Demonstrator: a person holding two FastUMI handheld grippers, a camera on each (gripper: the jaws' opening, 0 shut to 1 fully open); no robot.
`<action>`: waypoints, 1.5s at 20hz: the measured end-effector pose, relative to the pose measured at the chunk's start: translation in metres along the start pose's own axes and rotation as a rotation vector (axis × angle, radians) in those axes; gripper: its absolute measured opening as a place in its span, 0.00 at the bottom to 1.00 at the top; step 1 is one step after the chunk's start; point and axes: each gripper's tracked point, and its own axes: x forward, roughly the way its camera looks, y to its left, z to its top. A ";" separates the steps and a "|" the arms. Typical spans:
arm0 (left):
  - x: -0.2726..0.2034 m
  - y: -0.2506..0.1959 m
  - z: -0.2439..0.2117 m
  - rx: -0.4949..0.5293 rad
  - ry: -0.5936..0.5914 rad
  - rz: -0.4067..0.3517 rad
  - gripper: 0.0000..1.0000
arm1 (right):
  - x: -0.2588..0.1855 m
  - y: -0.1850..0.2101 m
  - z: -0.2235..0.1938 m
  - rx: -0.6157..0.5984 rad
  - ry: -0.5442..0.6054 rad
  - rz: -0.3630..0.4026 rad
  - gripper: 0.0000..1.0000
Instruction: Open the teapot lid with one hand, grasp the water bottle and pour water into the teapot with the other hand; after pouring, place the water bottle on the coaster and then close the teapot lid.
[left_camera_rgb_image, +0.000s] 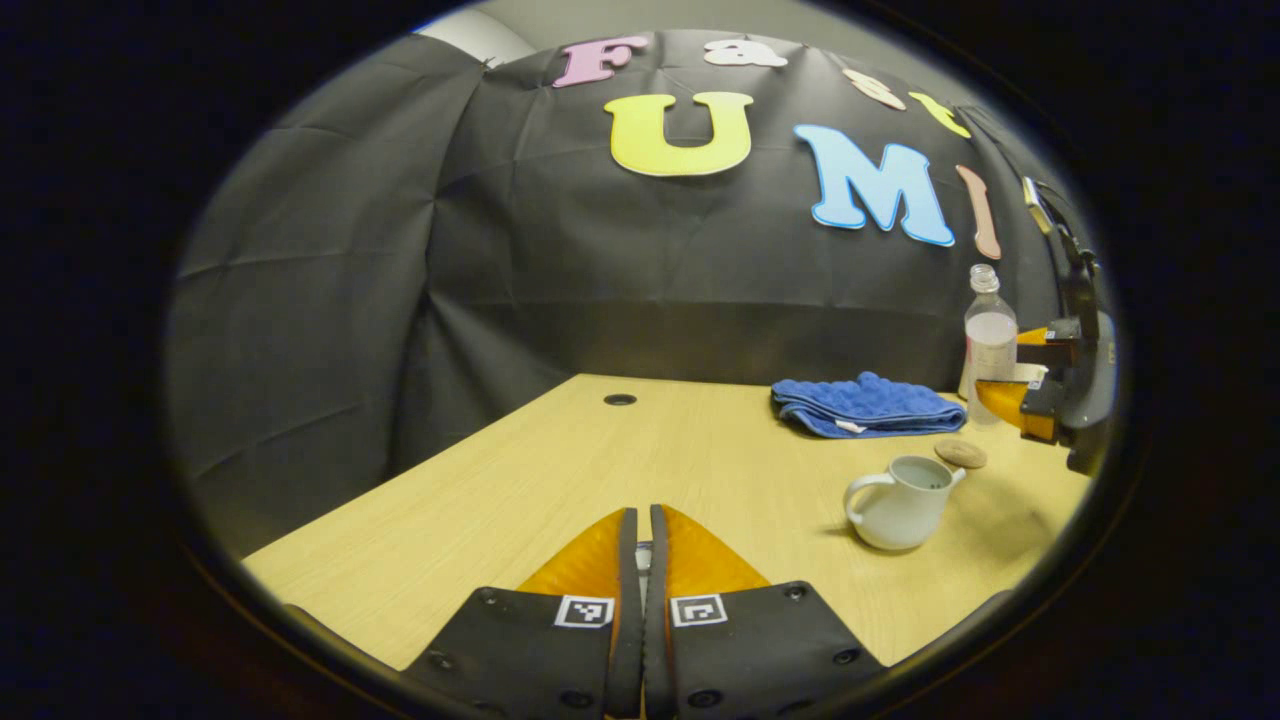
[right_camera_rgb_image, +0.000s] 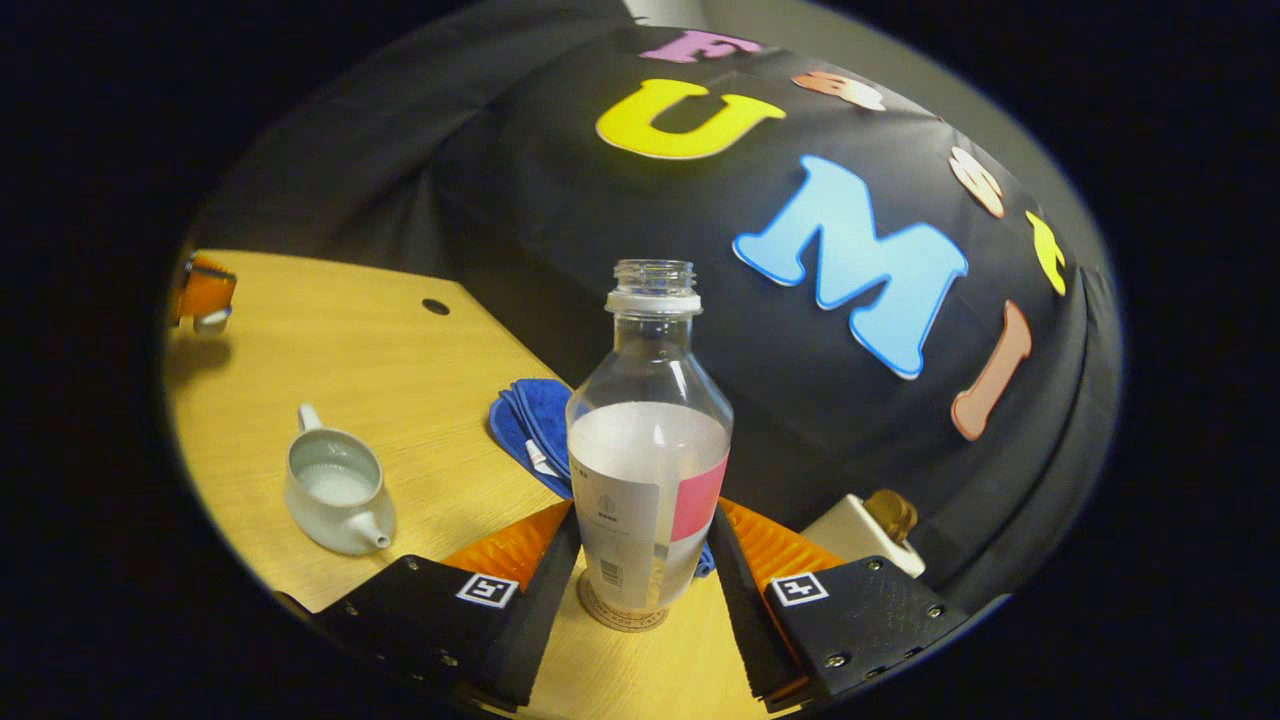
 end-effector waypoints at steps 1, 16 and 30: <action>0.000 0.001 0.001 0.000 0.000 0.000 0.07 | 0.006 -0.002 -0.006 0.075 0.015 0.011 0.77; 0.001 0.000 -0.004 0.008 0.008 -0.003 0.07 | 0.049 -0.019 -0.054 0.436 0.108 0.014 0.77; -0.003 0.000 0.000 -0.005 -0.006 -0.009 0.07 | 0.004 -0.048 -0.041 0.445 0.009 -0.092 0.98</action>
